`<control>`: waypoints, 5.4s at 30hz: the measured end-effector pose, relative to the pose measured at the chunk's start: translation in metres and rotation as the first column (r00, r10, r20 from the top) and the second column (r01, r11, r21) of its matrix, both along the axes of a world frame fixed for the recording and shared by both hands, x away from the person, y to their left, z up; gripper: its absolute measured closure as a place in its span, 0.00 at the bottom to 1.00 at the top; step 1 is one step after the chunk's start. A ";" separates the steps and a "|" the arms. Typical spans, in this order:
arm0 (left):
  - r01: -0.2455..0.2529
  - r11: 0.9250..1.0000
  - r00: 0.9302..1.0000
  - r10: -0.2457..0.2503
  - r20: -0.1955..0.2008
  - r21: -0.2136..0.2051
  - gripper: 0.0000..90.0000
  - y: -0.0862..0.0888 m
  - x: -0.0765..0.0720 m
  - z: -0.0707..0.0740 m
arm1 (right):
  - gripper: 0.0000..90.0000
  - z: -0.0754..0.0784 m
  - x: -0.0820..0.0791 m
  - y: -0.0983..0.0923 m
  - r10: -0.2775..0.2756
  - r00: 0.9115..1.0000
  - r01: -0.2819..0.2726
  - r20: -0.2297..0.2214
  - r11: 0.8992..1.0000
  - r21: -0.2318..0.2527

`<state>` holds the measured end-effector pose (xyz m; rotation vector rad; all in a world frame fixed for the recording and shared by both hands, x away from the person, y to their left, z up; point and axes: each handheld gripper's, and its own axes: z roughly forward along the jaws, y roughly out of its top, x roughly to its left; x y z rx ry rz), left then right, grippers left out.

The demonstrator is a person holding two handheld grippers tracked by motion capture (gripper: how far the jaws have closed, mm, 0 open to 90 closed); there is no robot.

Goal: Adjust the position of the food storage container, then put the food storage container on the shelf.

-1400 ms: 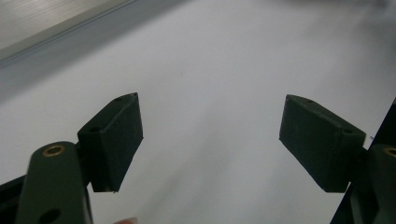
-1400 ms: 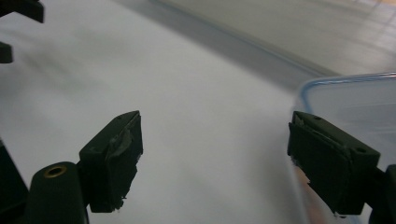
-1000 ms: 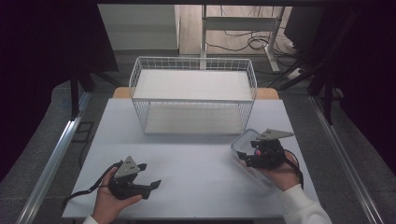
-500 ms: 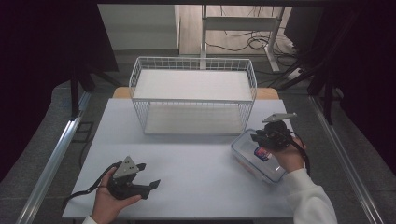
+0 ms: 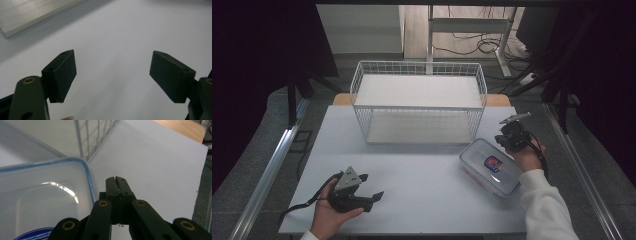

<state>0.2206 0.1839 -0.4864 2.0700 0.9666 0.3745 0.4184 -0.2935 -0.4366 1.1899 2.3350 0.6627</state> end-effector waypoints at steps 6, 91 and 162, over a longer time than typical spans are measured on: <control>-0.005 1.000 1.000 0.005 0.003 0.005 0.24 0.000 0.000 0.000 | 0.99 -0.013 0.010 0.002 0.018 0.999 -0.019 -0.031 0.999 -0.034; -0.067 0.995 0.997 0.068 0.022 -0.070 0.24 0.014 0.000 0.009 | 0.99 -0.041 -0.126 0.029 0.114 0.989 -0.105 -0.092 0.990 0.099; -0.080 0.922 0.955 -0.039 -0.295 -0.380 0.21 -0.010 0.053 -0.012 | 0.23 -0.030 -0.134 0.069 0.183 0.983 -0.169 0.012 0.883 0.437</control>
